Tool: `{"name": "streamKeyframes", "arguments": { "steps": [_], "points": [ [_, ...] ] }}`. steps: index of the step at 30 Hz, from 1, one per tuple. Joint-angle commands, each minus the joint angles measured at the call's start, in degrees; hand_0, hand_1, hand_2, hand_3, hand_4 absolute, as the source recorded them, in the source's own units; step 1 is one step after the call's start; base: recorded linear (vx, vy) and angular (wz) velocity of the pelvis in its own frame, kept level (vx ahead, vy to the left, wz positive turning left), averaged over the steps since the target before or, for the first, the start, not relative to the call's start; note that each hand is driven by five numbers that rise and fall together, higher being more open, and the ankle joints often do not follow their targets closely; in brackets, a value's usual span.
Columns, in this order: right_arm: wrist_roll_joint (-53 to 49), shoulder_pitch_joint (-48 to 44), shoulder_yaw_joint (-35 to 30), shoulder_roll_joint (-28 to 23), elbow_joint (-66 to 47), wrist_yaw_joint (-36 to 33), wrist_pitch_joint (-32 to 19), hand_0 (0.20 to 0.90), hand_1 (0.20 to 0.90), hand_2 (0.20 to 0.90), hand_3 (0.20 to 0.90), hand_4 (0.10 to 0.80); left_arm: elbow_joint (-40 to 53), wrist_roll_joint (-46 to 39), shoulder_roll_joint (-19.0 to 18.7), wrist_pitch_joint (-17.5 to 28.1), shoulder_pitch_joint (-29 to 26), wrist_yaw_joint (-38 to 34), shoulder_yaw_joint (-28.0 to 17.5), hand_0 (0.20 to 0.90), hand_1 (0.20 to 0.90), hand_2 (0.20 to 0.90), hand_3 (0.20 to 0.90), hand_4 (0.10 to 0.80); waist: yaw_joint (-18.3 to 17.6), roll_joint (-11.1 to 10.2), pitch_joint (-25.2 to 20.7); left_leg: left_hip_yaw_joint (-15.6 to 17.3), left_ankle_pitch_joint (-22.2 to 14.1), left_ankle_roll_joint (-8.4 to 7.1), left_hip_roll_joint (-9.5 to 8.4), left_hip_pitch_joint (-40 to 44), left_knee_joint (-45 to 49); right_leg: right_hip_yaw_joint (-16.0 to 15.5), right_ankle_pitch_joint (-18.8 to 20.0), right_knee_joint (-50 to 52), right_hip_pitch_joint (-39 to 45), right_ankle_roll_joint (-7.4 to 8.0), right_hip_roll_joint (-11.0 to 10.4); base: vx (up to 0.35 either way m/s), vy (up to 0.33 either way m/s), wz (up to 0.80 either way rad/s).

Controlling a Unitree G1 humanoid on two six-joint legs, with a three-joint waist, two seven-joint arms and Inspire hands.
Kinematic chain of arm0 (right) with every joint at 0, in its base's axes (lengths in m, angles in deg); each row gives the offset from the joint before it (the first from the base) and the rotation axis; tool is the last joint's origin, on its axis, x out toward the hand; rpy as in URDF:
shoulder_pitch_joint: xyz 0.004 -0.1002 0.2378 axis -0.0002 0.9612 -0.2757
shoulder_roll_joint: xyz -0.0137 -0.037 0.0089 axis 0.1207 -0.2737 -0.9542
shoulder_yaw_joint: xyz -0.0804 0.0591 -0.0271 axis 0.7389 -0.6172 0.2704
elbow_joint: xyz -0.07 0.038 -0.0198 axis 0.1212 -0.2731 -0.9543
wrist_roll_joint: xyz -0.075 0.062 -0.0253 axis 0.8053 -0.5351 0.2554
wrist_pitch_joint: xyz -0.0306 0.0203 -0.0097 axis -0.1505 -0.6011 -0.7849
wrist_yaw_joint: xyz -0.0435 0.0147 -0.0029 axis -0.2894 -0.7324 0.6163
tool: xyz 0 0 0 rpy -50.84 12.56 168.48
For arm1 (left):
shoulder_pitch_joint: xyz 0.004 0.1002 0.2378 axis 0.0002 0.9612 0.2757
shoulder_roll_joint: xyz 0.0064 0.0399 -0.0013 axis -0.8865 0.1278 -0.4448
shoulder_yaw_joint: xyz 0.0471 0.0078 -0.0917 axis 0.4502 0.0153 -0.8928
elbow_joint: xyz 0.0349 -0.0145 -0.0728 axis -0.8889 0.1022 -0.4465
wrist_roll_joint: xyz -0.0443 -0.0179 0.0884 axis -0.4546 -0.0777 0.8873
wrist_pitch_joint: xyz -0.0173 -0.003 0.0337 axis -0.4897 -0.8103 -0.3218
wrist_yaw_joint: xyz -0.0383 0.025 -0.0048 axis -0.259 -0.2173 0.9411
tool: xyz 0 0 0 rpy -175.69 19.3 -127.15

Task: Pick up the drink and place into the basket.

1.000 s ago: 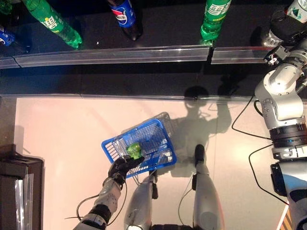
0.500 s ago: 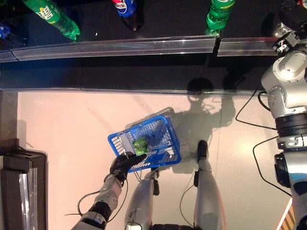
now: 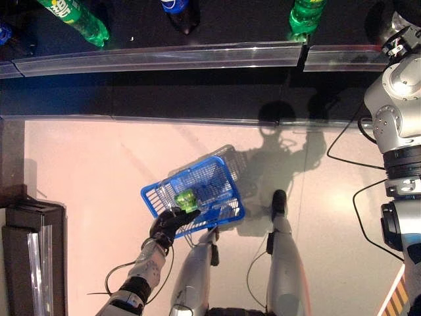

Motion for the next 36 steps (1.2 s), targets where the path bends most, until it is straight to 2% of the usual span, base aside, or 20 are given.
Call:
{"name": "streamKeyframes", "arguments": {
  "steps": [1,15,23,30,36],
  "points": [
    [2.1,-13.0,5.1,-8.9,-3.2,-0.5,-5.6,0.3,0.3,0.3,0.2,0.1,4.1,-2.2,-3.7,1.5,8.6,2.7,1.9,0.3,0.3,0.3,0.2,0.1,0.9,1.9,-0.8,-3.9,4.5,0.51,2.08,-4.8,3.4,-1.4,-9.8,10.3,-1.0,-2.8,0.0,0.0,0.0,0.0],
    [2.0,-12.6,4.6,-10.6,-3.2,0.7,-6.0,0.3,0.3,0.3,0.2,0.1,4.8,-3.1,-4.1,1.5,9.3,3.9,1.6,0.3,0.3,0.3,0.2,0.1,0.7,2.6,-0.8,-3.8,3.6,0.82,1.36,-5.1,6.5,-1.4,-11.2,12.9,-1.1,-3.36,-0.4,-0.009,0.004,0.01],
    [1.6,-10.4,3.2,-10.9,-5.2,2.0,-8.2,0.3,0.3,0.3,0.2,0.1,4.1,-2.9,-3.8,2.5,9.5,4.7,1.0,0.3,0.3,0.3,0.2,0.1,0.1,1.8,-0.8,-3.4,2.7,1.1,1.34,-3.2,7.9,-1.1,-11.8,12.9,1.3,-3.7,-0.3,-0.029,0.016,0.01],
    [4.8,-5.8,0.0,-11.2,-14.5,3.3,-7.0,0.3,0.3,0.3,0.2,0.1,3.7,-4.3,-3.4,2.8,9.4,4.8,-0.9,0.3,0.3,0.3,0.2,0.1,-1.2,0.8,-0.9,-2.9,1.7,1.25,1.39,-1.5,10.9,-0.6,-12.6,13.8,3.7,-4.17,-0.2,-0.041,0.051,0.03],
    [4.9,5.5,-6.2,-10.9,-27.0,5.8,-7.0,0.3,0.3,0.3,0.2,0.1,4.2,-5.7,-3.0,3.3,10.1,5.6,-4.3,0.3,0.3,0.3,0.2,0.1,-2.7,-1.4,-3.0,-2.3,0.0,1.3,2.06,-0.1,14.7,-0.1,-14.1,15.2,6.3,-4.67,0.1,0.012,0.027,0.02]
  ]
}}
